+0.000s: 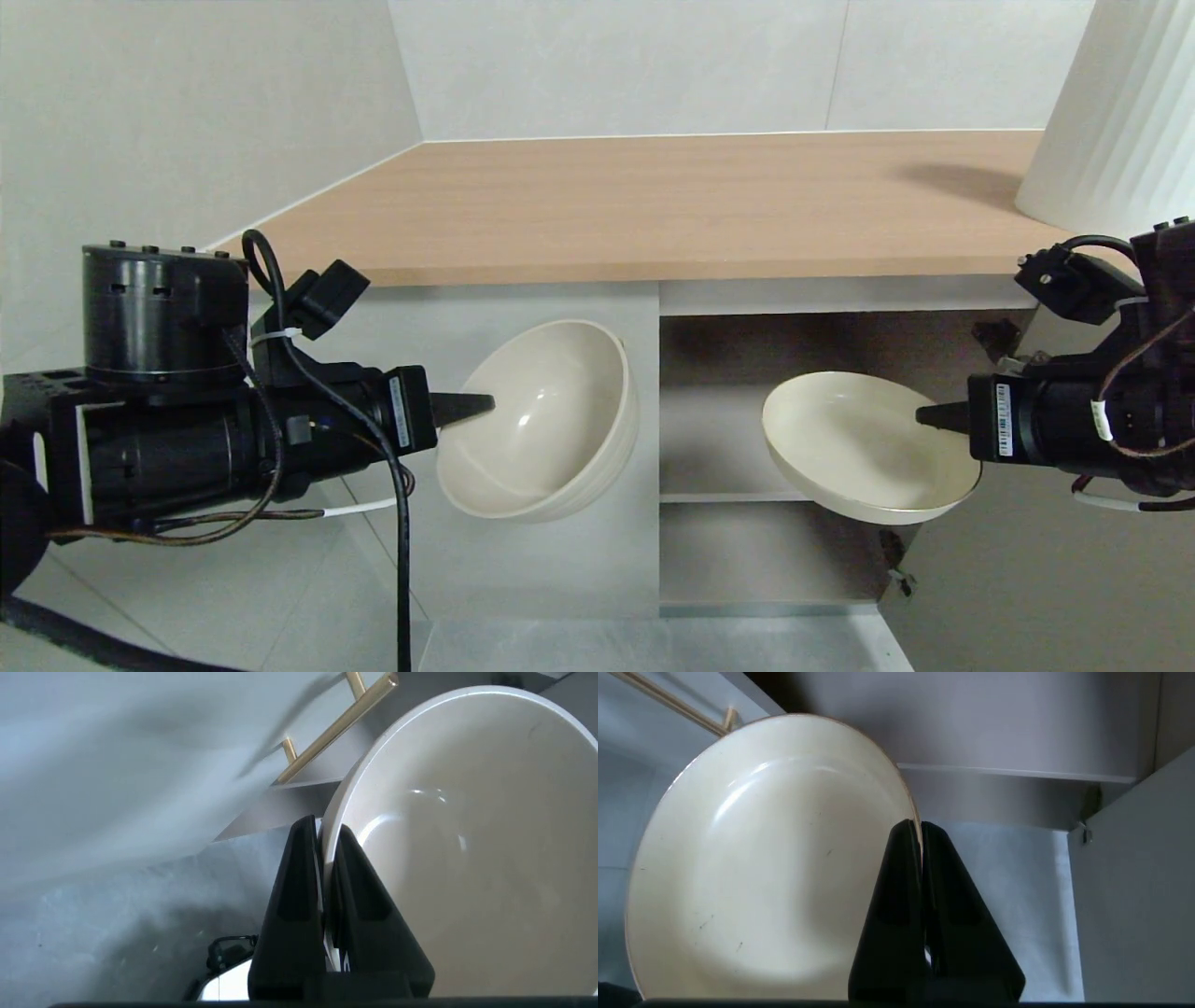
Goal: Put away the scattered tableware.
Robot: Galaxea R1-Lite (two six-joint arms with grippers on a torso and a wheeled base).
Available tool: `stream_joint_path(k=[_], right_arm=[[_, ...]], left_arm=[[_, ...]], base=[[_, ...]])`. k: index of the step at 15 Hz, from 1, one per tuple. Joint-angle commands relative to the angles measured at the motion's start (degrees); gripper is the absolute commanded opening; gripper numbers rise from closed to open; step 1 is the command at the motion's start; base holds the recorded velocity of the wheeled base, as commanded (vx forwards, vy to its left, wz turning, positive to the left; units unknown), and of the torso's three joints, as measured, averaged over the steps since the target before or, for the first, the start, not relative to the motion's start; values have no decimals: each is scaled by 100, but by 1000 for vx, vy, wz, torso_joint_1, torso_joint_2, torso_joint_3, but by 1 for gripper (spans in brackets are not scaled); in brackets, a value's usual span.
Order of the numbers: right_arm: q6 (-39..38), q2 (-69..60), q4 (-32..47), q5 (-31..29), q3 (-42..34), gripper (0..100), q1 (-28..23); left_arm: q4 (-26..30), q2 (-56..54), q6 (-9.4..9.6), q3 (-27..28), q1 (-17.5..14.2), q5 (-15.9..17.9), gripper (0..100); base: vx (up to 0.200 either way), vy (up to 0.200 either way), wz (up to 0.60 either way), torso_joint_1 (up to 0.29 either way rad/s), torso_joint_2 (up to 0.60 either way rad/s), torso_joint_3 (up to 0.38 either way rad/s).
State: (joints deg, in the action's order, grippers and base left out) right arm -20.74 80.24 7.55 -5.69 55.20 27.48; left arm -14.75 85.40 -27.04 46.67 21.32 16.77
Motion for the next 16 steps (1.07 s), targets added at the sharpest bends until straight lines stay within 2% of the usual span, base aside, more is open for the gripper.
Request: stream_joint_path(k=[1, 7, 11, 14, 16], right_arm=[[-1, 247, -51, -2, 0, 0, 3], [-1, 1873, -517, -37, 61, 0, 3], [-36, 3094, -1467, -99, 35, 0, -6], [-71, 3789, -2354, -424, 26, 0, -50], [-62, 4123, -2618, -494, 44, 0, -120]], left_arm=[[-10, 39, 6, -35, 56, -8, 0], [-2, 162, 14, -70, 153, -8, 0], [16, 241, 14, -79, 206, -8, 0], [16, 250, 6, -87, 215, -8, 0], [16, 285, 6, -87, 223, -16, 0]], base=[[0, 0, 0, 0, 0, 0], [0, 0, 0, 0, 0, 0], [0, 0, 0, 0, 0, 0], [0, 0, 0, 0, 0, 0], [0, 0, 0, 0, 0, 0]])
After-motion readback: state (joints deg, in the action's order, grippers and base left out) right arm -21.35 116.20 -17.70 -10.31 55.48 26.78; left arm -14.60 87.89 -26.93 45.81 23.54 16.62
